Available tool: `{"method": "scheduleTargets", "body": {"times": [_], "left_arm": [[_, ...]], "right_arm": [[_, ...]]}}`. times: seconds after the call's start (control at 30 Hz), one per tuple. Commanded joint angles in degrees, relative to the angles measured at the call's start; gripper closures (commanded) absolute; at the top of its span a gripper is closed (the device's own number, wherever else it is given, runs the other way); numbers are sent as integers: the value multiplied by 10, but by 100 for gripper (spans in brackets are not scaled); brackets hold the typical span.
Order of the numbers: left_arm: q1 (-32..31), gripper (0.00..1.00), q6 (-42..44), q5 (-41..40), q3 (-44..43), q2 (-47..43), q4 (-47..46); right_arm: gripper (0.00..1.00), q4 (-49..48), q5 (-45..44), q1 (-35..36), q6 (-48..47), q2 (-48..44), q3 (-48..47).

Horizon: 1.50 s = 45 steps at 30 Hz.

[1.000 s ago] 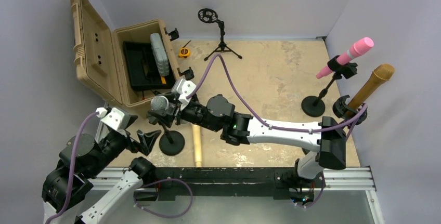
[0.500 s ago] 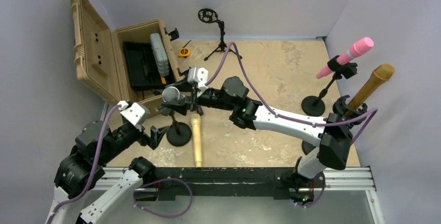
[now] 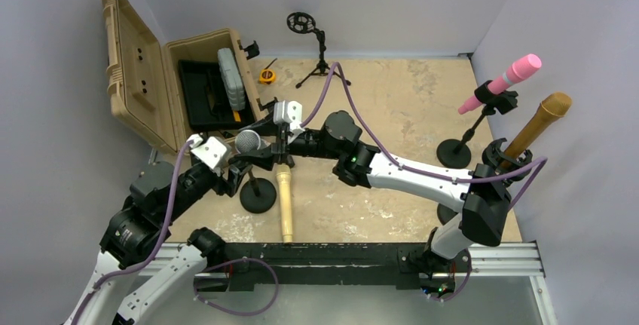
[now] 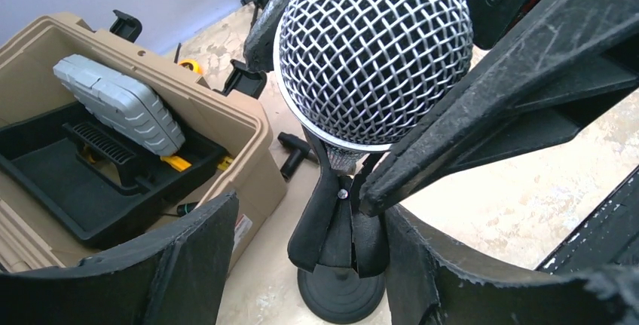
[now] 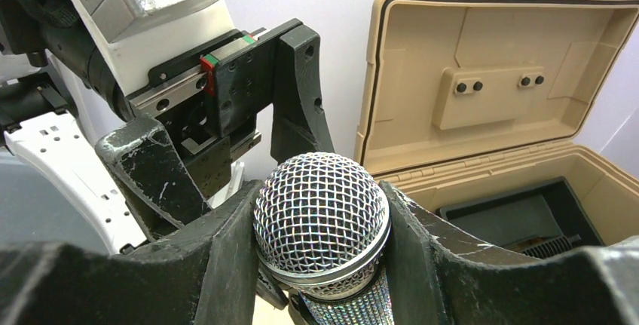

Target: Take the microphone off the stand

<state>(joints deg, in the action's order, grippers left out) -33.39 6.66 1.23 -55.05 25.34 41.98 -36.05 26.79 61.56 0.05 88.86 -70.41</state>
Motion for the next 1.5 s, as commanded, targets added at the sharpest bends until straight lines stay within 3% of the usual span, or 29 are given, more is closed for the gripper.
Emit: {"method": "scheduleTargets", "body": {"times": [0.0,0.23,0.47,0.8,0.87,0.93,0.97,1.03,1.3,1.47], "left_arm": [[1,35,9,-5,8,5,-48],[1,40,4,2,7,15,-37],[1,26,-10,14,-17,12,23],[1,33,-14,13,-16,5,8],[2,39,-12,16,-15,10,4],[1,51,-9,16,-17,16,3],[2,61,-9,14,-19,18,5],[2,100,-9,0,-21,23,8],[2,100,-25,-15,-22,14,58],[2,100,-25,-15,-17,0,68]], "right_arm": [[100,-60,11,-4,-5,-11,-1],[100,-62,15,-5,-5,-8,-2],[100,-60,14,-5,-5,-8,-3],[100,-50,23,-5,-5,3,-11],[100,-49,22,-5,-5,0,-11],[100,-50,21,-5,-5,-1,-10],[100,-50,21,-5,-5,0,-10],[100,-49,21,-5,-6,1,-10],[100,-68,-4,-5,-5,-6,-11],[100,-105,-45,-31,44,-42,19]]}}
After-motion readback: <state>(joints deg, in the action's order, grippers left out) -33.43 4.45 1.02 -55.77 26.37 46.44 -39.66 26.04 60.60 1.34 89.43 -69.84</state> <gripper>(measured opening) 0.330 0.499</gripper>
